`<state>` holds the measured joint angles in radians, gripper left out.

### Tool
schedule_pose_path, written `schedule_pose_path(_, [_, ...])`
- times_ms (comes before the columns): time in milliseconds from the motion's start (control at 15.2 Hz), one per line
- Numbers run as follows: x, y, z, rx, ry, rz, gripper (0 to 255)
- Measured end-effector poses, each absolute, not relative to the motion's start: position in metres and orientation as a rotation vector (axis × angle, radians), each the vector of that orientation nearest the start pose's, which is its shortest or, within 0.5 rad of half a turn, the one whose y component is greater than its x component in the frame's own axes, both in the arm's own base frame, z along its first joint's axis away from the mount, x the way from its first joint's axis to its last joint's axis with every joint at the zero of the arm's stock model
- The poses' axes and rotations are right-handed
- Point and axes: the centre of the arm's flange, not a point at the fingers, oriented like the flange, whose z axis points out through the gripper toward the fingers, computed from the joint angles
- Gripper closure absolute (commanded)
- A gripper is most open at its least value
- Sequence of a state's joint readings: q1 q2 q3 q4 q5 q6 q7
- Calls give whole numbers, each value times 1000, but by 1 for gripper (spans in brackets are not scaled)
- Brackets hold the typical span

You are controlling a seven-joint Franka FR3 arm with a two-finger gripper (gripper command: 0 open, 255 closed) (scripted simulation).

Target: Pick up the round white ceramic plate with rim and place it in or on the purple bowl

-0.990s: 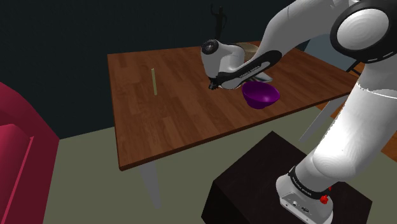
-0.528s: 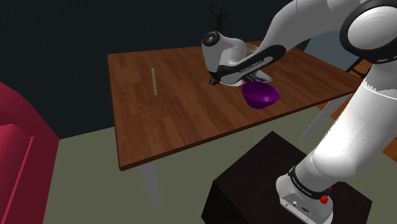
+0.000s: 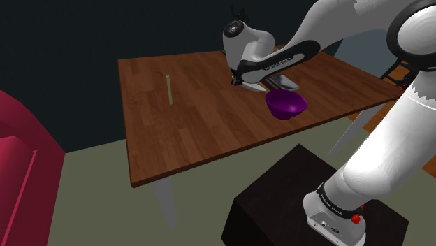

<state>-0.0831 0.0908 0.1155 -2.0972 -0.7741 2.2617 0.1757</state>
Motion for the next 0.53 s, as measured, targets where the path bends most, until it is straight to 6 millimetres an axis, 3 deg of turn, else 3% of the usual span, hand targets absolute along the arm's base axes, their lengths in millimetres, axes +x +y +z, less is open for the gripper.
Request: schedule_pose_path(528, [572, 0, 434, 2511, 433, 176, 255])
